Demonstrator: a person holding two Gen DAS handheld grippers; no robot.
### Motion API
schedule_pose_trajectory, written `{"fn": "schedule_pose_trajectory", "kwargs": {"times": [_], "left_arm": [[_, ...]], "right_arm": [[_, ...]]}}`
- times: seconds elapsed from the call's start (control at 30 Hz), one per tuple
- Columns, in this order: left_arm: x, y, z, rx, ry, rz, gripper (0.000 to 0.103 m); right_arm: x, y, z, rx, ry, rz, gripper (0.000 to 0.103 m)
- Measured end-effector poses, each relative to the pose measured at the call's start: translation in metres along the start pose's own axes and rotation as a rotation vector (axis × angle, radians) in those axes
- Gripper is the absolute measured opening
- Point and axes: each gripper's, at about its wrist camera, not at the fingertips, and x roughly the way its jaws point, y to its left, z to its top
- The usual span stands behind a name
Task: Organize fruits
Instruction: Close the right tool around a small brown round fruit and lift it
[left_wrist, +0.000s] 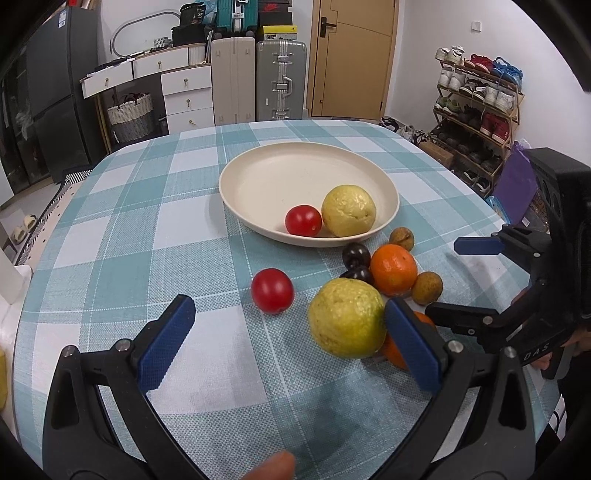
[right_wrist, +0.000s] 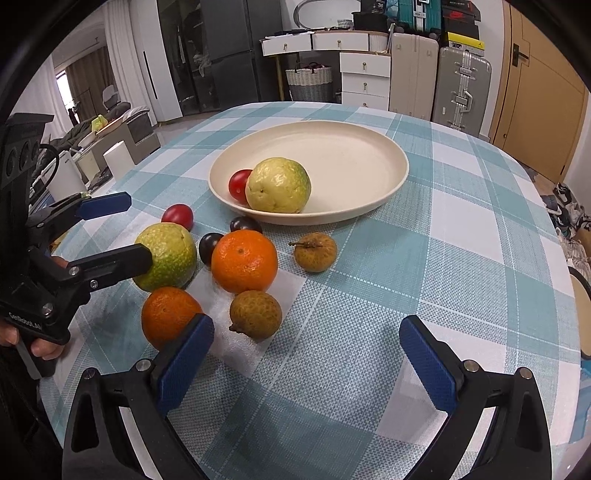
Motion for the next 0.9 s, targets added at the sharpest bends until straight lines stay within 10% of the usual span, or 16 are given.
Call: {"fn": "schedule_pose_trajectory", "kwargs": {"times": [0.27,0.9], "left_arm": [[-0.001,0.006,0.0,-0.014,-0.002,-0.002,0.102],[-0.002,0.005,-0.002,-0.013,0.005,-0.01,0.102]], "right_arm": [[0.002,0.006,0.001,-0.025,0.018,0.02,0.095],[0.001,0.021,0.001,-0.083,0.003,0.101,0.031]]}}
